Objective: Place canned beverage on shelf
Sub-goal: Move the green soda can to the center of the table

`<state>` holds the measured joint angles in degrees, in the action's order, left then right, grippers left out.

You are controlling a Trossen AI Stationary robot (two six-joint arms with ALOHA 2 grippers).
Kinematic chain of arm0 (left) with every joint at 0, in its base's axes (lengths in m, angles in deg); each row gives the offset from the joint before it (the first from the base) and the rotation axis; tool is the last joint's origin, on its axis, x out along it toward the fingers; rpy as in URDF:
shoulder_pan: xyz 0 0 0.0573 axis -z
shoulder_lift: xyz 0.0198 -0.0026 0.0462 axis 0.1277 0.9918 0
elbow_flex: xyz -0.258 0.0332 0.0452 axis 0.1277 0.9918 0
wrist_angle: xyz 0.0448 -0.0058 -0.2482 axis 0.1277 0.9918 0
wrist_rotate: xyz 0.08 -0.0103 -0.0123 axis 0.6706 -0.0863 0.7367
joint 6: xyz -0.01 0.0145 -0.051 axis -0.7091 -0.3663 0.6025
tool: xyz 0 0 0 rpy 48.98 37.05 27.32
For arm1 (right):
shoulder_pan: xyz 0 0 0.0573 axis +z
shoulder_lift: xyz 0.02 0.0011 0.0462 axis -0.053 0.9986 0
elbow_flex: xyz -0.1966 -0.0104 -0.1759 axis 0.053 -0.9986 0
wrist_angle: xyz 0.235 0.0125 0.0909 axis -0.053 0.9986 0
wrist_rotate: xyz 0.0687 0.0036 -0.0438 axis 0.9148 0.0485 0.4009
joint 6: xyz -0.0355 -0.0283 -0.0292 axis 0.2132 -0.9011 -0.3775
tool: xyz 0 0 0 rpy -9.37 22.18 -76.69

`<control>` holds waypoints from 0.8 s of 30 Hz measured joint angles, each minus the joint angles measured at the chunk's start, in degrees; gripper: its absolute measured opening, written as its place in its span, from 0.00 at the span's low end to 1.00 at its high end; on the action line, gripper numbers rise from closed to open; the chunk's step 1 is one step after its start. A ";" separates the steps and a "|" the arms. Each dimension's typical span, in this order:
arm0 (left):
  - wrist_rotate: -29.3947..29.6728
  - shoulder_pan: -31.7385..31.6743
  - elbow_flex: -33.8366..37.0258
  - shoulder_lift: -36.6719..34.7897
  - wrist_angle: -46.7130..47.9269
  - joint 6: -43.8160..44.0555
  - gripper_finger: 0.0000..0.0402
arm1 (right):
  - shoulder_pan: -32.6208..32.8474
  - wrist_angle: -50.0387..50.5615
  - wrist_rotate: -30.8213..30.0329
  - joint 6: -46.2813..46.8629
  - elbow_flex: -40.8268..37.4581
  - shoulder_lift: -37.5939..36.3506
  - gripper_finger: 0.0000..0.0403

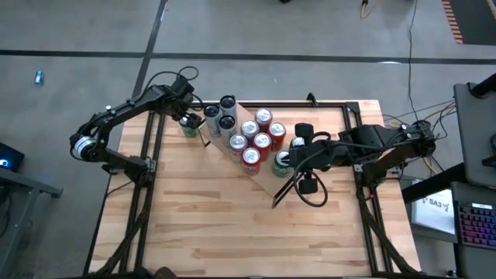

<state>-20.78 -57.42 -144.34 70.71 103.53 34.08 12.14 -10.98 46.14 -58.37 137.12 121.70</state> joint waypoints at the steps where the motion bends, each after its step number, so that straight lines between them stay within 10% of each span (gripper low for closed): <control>1: 0.14 0.00 0.02 -0.07 0.00 0.02 0.75 | 0.00 -0.01 0.00 0.00 0.00 0.00 0.02; 24: 4.21 0.00 -0.33 -4.92 3.95 -7.83 0.73 | 0.00 0.51 0.00 2.32 0.00 0.00 0.02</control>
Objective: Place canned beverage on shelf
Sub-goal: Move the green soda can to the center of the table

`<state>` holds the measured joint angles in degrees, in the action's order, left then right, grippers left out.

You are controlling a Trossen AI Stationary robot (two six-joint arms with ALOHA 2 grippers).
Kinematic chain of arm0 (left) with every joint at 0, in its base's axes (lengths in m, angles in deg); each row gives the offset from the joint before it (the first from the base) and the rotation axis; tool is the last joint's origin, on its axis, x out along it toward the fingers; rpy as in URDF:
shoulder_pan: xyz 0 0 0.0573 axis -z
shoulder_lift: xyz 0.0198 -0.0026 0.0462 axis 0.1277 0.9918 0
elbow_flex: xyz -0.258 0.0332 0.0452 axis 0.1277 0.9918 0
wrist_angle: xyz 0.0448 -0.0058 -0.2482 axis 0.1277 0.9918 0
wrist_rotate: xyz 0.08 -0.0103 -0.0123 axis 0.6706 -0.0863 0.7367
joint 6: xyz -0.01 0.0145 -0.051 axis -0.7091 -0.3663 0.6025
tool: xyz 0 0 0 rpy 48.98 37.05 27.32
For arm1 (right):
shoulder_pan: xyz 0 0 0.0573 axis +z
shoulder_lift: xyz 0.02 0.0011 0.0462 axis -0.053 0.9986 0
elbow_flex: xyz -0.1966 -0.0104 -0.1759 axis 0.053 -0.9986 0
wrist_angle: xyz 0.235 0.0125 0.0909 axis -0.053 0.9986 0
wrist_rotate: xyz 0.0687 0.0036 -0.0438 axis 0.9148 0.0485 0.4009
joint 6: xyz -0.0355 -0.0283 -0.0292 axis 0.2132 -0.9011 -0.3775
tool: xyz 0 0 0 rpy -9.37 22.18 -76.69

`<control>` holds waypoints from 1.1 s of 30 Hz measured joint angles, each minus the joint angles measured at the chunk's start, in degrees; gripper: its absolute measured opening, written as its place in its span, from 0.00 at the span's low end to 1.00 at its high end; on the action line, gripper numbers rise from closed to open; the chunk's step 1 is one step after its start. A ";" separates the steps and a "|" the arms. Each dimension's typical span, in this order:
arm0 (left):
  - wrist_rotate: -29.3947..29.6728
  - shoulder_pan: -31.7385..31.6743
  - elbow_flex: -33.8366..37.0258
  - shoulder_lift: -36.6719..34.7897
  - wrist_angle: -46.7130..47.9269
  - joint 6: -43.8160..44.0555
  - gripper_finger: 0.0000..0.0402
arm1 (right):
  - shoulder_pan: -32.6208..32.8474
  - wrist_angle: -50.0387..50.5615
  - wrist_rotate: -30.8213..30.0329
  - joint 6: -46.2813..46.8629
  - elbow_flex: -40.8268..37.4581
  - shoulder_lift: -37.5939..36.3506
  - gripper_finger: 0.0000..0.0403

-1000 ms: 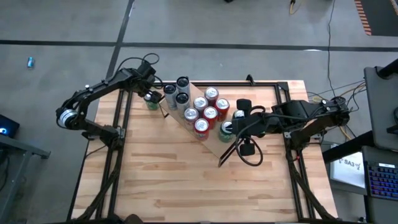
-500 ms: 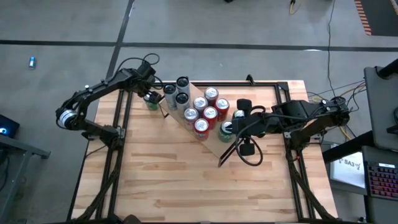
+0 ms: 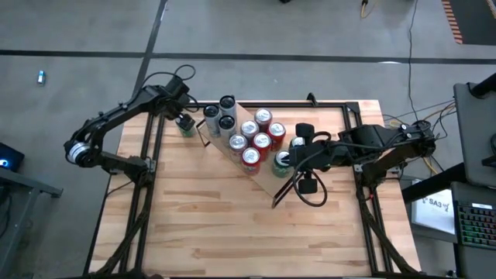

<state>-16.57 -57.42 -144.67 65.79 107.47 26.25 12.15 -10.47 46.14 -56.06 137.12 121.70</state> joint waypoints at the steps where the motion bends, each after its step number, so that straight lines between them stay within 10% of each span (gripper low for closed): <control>1: -0.17 0.04 0.00 -0.14 0.01 -1.96 0.73 | 0.02 0.00 0.02 0.00 0.00 0.00 0.02; 16: -8.41 0.17 0.13 -1.33 0.72 -22.87 0.73 | 0.02 1.23 0.02 0.47 0.00 0.00 0.02; 33: -3.86 -1.07 0.22 -1.37 -2.13 -33.87 0.73 | 0.08 9.64 0.66 10.54 -0.07 -7.25 0.02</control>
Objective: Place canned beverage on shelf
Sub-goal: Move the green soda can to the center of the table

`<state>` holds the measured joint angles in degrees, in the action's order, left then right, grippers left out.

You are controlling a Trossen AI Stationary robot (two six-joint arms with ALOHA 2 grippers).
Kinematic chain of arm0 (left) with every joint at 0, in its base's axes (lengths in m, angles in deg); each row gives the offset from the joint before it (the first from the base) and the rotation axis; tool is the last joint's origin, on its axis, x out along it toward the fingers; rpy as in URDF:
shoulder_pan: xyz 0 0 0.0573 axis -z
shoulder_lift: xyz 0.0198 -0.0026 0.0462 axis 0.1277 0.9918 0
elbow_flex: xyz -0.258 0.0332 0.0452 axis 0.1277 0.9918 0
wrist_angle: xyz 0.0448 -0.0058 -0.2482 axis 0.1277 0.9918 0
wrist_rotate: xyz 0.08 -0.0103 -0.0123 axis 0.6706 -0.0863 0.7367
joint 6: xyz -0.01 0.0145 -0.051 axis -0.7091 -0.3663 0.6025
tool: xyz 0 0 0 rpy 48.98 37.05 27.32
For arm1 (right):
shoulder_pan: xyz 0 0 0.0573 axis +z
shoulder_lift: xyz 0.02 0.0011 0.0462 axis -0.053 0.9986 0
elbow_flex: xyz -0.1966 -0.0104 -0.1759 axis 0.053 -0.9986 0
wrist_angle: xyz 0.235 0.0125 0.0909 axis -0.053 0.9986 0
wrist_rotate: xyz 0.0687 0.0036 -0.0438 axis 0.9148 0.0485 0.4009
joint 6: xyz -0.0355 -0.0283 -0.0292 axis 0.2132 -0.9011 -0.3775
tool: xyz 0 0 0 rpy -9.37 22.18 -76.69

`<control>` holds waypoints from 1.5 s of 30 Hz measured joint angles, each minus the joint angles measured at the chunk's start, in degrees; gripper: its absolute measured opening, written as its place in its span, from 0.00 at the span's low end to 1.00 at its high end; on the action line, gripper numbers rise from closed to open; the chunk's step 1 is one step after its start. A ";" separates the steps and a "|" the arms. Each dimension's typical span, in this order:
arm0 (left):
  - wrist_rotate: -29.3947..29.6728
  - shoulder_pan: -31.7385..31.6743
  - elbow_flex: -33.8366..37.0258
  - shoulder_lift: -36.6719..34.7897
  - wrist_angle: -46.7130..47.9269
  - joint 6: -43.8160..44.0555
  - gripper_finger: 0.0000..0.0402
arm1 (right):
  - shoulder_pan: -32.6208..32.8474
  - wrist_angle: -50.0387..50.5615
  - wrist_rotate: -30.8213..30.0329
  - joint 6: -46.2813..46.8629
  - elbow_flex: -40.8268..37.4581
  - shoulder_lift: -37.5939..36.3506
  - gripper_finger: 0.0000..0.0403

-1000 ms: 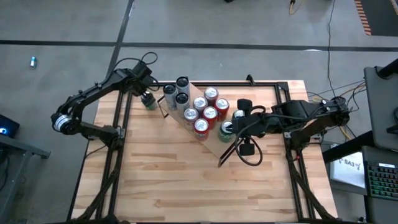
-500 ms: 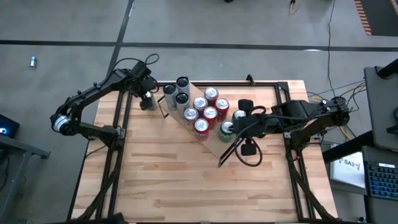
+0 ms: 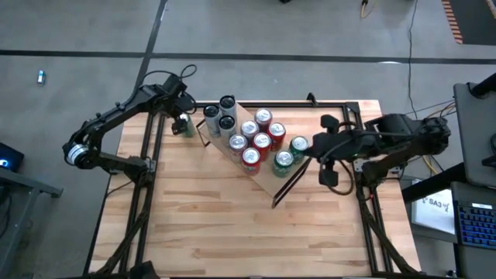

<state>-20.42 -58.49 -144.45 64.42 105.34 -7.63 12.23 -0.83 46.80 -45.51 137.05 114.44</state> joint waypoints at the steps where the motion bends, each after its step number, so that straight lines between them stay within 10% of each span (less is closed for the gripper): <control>1: 0.00 0.00 0.02 -0.02 0.08 0.00 0.73 | 0.00 0.21 0.04 0.33 -0.05 -0.41 0.02; 45: -4.94 0.49 4.00 -2.13 -3.68 2.05 0.83 | 0.11 7.38 7.88 10.49 -0.70 -3.70 0.02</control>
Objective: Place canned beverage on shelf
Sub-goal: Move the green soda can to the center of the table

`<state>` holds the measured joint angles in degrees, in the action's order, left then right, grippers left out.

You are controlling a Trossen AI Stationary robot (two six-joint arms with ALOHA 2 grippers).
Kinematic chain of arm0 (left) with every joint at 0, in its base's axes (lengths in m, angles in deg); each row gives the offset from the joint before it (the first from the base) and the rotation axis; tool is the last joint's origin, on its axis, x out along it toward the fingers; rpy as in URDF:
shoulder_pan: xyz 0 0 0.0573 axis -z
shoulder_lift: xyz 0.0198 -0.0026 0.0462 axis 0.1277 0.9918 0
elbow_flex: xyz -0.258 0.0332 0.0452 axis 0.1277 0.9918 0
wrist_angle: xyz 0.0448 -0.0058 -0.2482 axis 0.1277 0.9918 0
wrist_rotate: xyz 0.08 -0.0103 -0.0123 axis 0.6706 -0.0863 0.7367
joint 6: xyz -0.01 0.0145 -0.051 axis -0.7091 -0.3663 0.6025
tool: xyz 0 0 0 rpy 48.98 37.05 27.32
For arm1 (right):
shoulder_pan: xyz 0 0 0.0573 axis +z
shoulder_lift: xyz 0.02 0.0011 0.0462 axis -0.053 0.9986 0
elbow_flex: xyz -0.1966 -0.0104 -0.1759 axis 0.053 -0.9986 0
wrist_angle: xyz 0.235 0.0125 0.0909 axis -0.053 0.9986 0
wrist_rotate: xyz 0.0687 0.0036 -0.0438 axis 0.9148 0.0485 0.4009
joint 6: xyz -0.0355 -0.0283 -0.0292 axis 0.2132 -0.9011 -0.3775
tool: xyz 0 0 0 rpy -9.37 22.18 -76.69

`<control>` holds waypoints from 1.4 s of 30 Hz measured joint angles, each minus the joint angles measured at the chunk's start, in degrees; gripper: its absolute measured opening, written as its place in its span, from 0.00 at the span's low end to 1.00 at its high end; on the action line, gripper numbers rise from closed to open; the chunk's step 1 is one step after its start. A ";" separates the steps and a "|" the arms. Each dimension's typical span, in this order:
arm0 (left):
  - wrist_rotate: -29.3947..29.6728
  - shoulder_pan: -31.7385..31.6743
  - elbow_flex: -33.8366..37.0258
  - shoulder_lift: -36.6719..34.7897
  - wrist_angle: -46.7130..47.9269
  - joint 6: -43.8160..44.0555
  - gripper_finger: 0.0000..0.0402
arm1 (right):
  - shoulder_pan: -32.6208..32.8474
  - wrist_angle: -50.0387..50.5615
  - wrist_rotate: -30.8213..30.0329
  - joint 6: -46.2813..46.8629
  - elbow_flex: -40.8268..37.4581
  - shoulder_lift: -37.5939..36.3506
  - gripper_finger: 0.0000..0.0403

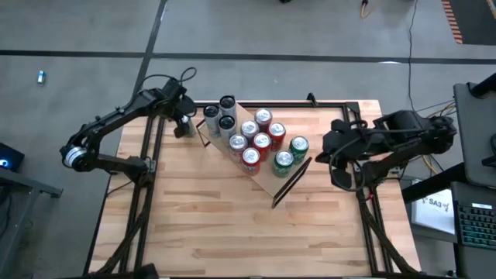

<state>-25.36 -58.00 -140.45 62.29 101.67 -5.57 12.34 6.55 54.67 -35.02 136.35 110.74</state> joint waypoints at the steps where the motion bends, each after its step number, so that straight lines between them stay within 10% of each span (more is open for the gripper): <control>1: 0.73 -0.01 0.00 0.10 -0.42 -0.04 0.83 | 0.00 0.00 0.28 -0.02 0.00 0.19 0.02; 29: 7.37 0.01 -0.43 8.22 -0.38 2.64 0.77 | 0.00 0.00 0.97 -0.15 0.00 0.97 0.02; 42: 11.48 -0.07 -0.57 -1.30 3.95 5.40 0.70 | 0.00 -0.02 0.95 -0.42 0.00 0.97 0.02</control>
<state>-13.88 -58.08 -141.02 60.99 105.61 -0.17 12.34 6.53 55.62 -35.44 136.35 111.71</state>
